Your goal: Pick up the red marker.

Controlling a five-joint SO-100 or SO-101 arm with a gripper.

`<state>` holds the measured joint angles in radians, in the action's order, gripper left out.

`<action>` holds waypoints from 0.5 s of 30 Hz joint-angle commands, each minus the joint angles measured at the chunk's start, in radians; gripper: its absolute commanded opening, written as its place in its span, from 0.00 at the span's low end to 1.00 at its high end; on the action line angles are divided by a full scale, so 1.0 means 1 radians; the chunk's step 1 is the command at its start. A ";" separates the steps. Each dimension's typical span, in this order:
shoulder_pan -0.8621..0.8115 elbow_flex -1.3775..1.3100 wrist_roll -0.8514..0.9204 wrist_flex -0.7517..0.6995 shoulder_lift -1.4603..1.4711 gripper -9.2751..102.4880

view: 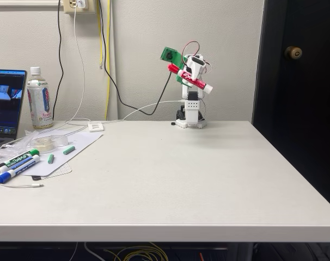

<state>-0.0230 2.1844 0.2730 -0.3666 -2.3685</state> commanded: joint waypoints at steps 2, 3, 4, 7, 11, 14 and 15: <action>-0.026 -0.021 -0.095 -0.035 -0.072 0.10; -0.029 -0.021 -0.118 -0.041 -0.078 0.10; -0.032 -0.023 -0.133 -0.049 -0.083 0.10; -0.032 -0.040 -0.170 -0.072 -0.084 0.10; -0.015 -0.061 -0.201 -0.081 -0.084 0.10; 0.009 -0.081 -0.224 -0.104 -0.081 0.10; 0.018 -0.083 -0.227 -0.112 -0.086 0.10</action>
<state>-0.0199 2.1706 0.0583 -0.4663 -2.4222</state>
